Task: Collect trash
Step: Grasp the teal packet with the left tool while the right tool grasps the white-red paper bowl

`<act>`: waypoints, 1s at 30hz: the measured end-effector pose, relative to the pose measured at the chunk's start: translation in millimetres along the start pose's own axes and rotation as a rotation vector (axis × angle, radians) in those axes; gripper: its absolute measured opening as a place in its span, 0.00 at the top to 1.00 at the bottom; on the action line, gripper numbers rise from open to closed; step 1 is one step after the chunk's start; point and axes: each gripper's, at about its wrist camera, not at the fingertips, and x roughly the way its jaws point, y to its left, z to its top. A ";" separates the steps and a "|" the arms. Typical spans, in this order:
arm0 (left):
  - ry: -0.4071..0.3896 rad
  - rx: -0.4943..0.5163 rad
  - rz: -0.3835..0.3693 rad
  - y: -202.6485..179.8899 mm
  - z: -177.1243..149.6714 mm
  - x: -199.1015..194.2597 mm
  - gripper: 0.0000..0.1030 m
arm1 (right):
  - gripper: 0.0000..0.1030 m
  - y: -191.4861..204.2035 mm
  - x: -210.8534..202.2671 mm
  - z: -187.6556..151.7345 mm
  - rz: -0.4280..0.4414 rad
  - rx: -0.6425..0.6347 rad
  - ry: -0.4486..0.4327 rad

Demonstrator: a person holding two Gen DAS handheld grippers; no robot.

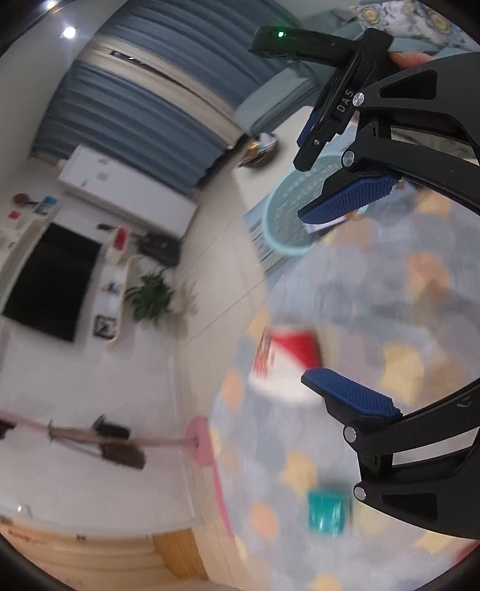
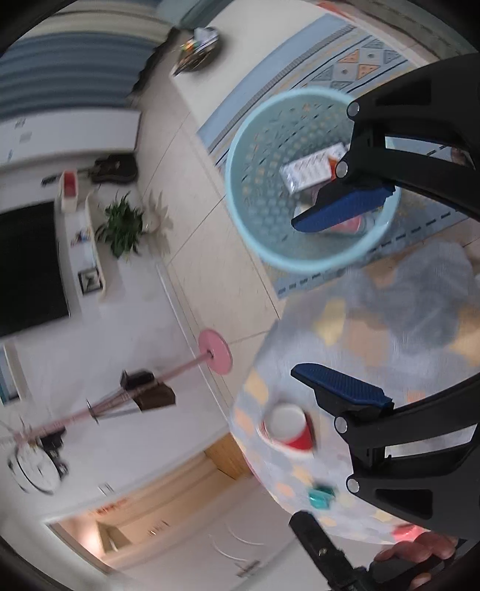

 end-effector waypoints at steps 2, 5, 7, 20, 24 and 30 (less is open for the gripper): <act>-0.036 0.005 0.057 15.8 -1.5 -15.4 0.18 | 0.30 24.0 3.8 -0.4 0.010 -0.049 0.004; -0.054 -0.010 0.133 41.0 -4.3 -29.3 0.17 | 0.29 58.3 10.9 -2.6 0.027 -0.119 0.015; -0.049 -0.044 0.181 64.3 -5.6 -32.3 0.17 | 0.28 76.8 15.2 -4.7 0.041 -0.151 0.023; 0.100 -0.122 0.306 146.0 -28.7 5.6 0.17 | 0.19 144.0 68.7 1.0 0.084 -0.138 0.129; 0.095 -0.144 0.310 153.1 -31.4 16.2 0.17 | 0.19 156.6 86.4 6.2 0.026 -0.136 0.158; 0.078 -0.145 0.317 153.9 -39.5 23.2 0.21 | 0.15 170.6 107.5 4.5 -0.009 -0.124 0.185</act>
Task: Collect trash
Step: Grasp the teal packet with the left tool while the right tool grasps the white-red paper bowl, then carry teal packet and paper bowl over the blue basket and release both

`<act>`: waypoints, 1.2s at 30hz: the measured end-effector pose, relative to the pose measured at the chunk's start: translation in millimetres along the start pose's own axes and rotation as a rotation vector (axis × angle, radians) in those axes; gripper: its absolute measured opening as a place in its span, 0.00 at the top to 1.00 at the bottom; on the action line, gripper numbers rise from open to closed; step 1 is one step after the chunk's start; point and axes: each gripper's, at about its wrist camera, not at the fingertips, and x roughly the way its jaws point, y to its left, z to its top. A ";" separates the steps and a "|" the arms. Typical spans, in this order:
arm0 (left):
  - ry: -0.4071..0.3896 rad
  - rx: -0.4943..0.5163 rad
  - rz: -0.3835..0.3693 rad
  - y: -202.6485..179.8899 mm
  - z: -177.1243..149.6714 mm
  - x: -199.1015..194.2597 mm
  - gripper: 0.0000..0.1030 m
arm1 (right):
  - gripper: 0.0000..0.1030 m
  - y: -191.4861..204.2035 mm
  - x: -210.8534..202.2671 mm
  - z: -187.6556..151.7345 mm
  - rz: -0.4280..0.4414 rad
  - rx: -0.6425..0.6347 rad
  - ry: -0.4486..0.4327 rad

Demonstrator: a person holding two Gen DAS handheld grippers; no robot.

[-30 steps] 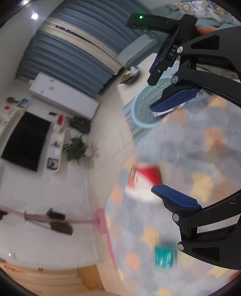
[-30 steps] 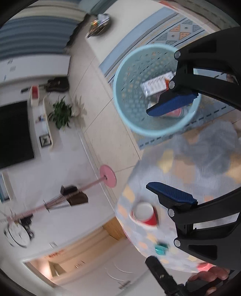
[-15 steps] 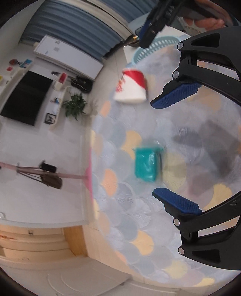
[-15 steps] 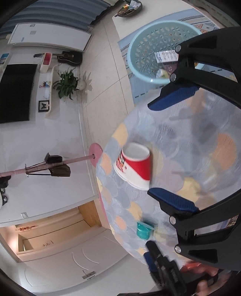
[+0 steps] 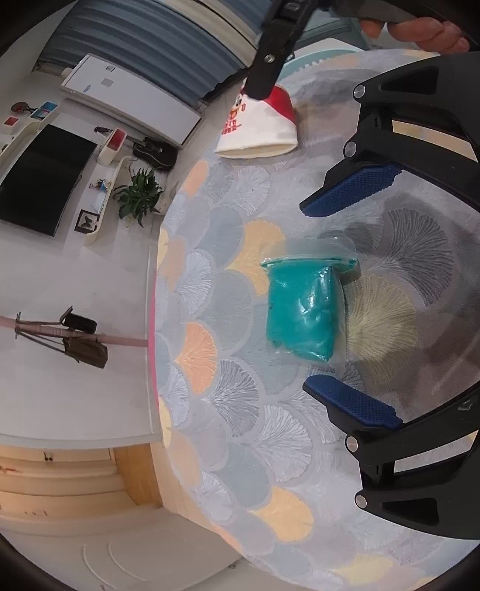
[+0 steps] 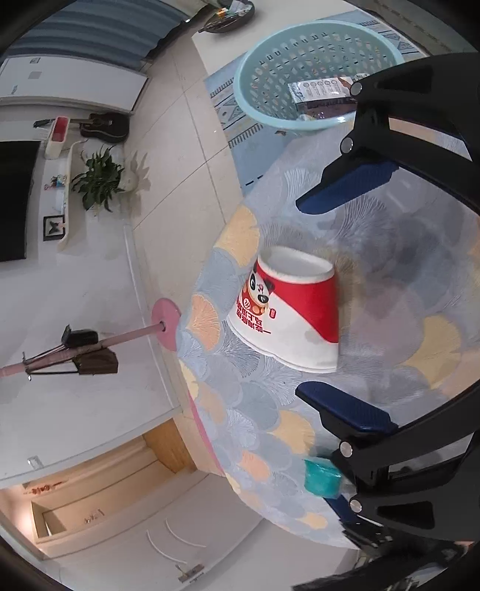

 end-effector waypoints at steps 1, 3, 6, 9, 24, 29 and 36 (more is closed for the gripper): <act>-0.011 0.013 0.018 -1.6 -1.3 -0.9 0.23 | 0.15 1.3 4.0 0.6 0.002 0.006 0.007; -0.019 0.034 0.035 -4.4 -2.6 -2.2 0.39 | 0.15 2.4 10.4 1.4 -0.003 0.017 0.017; -0.037 0.036 0.035 -4.9 -4.2 -5.8 0.50 | 0.15 4.3 19.6 2.3 -0.034 0.033 0.020; -0.062 0.007 0.030 1.5 -3.4 -11.0 0.50 | 0.15 8.0 25.1 2.2 -0.056 0.041 0.017; -0.095 -0.028 -0.003 -0.6 -2.7 -19.5 0.51 | 0.28 18.2 25.4 -6.3 -0.128 -0.015 -0.017; -0.107 -0.004 -0.039 -10.2 -3.0 -29.7 0.51 | 0.29 9.1 -14.3 -12.0 -0.122 -0.033 -0.097; -0.158 0.068 -0.167 -52.9 13.0 -71.9 0.51 | 0.29 -34.7 -80.1 -9.1 -0.145 0.017 -0.216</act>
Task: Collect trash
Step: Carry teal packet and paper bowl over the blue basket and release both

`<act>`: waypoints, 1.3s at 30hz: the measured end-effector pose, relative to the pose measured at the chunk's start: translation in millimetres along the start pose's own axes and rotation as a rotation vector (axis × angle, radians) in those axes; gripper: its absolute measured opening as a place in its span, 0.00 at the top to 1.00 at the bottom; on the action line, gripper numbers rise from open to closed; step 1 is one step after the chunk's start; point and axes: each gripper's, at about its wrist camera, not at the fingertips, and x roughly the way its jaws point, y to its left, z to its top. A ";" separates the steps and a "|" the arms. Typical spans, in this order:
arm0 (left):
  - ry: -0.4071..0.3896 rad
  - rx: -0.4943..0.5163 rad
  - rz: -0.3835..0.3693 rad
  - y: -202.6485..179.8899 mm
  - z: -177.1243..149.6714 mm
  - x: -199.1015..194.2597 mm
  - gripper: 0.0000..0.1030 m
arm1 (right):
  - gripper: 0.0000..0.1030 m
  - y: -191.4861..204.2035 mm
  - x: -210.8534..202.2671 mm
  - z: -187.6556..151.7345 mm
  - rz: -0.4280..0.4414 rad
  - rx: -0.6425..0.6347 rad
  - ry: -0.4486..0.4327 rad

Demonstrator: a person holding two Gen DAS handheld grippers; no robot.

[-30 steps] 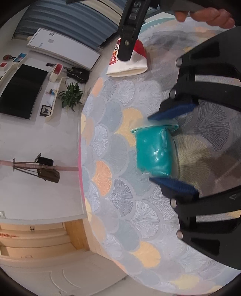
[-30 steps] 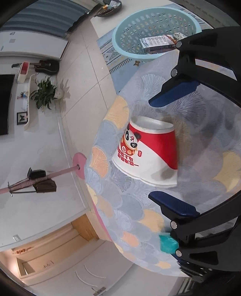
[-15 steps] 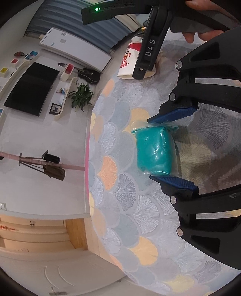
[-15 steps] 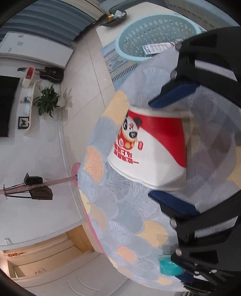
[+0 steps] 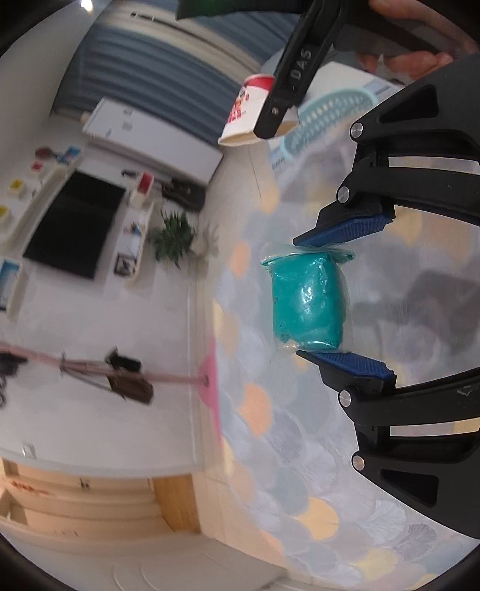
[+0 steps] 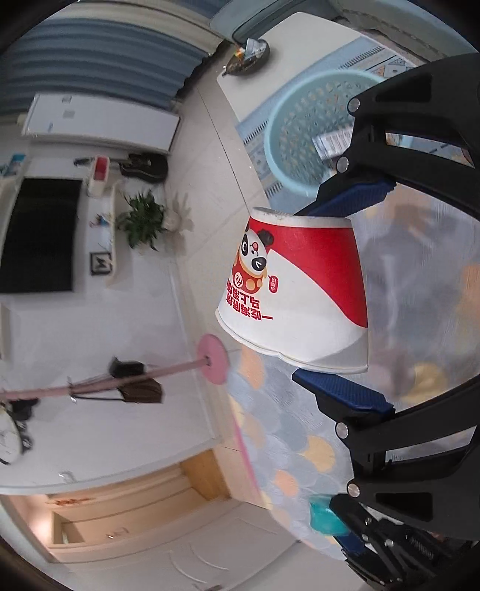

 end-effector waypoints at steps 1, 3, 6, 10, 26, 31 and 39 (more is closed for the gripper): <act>-0.002 0.008 -0.020 -8.3 3.6 -2.6 0.51 | 0.29 -9.0 -5.8 2.1 -0.003 0.011 -0.011; -0.002 0.036 -0.057 -30.5 11.2 -6.3 0.51 | 0.29 -31.1 -18.1 5.7 -0.016 0.037 -0.038; 0.004 0.089 -0.098 -65.3 20.2 -5.6 0.51 | 0.29 -65.0 -32.1 9.9 -0.032 0.086 -0.063; 0.027 0.151 -0.162 -114.3 27.6 2.7 0.51 | 0.29 -111.7 -41.6 12.6 -0.061 0.158 -0.073; 0.284 0.233 -0.278 -242.5 -5.8 115.6 0.51 | 0.28 -279.1 41.1 -40.4 -0.062 0.497 0.202; 0.343 0.279 -0.268 -263.1 -21.1 145.8 0.51 | 0.28 -298.7 66.2 -61.8 -0.082 0.545 0.257; 0.349 0.238 -0.269 -269.4 -26.5 163.1 0.32 | 0.26 -315.5 61.5 -61.7 -0.054 0.553 0.234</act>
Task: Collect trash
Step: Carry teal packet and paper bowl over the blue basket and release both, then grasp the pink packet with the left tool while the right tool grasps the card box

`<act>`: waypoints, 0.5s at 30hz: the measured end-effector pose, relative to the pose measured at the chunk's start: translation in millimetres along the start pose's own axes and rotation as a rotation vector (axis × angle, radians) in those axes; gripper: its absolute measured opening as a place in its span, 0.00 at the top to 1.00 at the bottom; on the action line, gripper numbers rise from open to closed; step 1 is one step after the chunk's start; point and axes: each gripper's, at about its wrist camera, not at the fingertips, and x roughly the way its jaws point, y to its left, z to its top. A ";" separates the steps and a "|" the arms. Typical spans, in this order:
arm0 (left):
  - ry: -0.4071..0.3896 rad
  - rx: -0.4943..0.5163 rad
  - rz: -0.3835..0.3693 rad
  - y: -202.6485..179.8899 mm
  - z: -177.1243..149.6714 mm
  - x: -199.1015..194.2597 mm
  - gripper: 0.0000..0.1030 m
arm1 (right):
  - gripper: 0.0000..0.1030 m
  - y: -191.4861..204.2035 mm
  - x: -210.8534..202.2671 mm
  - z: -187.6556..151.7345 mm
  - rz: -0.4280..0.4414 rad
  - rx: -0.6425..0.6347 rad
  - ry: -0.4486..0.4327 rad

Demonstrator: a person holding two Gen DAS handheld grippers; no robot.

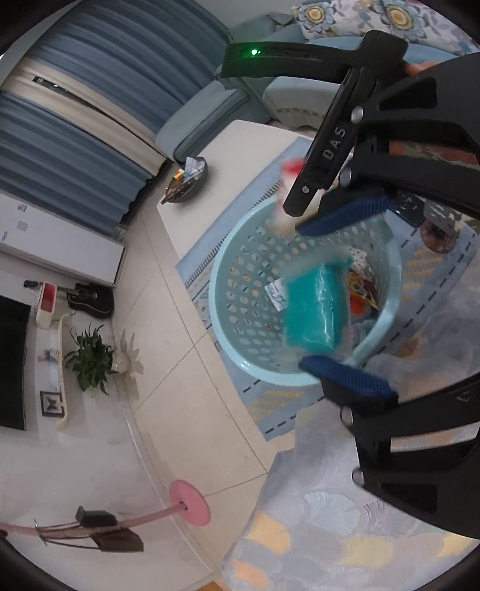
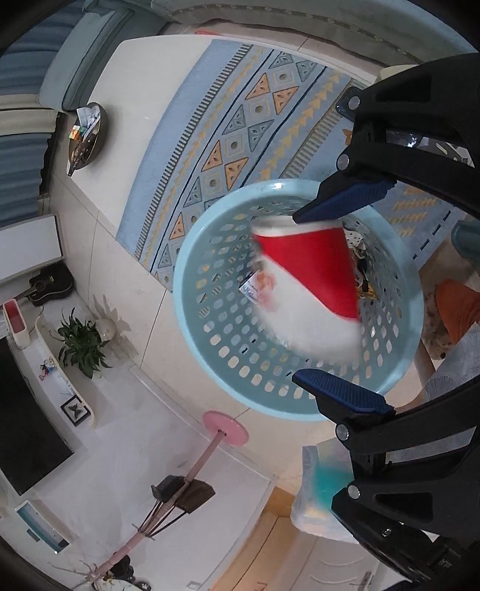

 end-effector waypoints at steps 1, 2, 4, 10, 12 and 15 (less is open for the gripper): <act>-0.003 -0.003 -0.006 -2.6 -2.3 -2.6 0.31 | 0.25 -1.0 -2.8 0.1 0.000 -0.003 -0.009; -0.003 -0.005 -0.023 -1.6 -3.3 -4.1 0.31 | 0.24 -2.4 -4.5 0.1 -0.001 -0.006 -0.015; -0.010 -0.004 -0.028 -2.8 -4.4 -6.7 0.31 | 0.24 -2.7 -8.1 -1.5 -0.005 -0.010 -0.024; -0.038 -0.007 -0.031 -1.6 -9.8 -18.3 0.30 | 0.24 -1.0 -19.8 -9.7 0.007 -0.016 -0.040; -0.047 -0.004 -0.028 -2.2 -12.5 -24.7 0.30 | 0.24 4.6 -24.8 -13.2 0.018 -0.026 -0.042; -0.072 -0.007 -0.023 1.0 -15.7 -39.0 0.30 | 0.24 18.5 -38.6 -18.6 0.030 -0.061 -0.065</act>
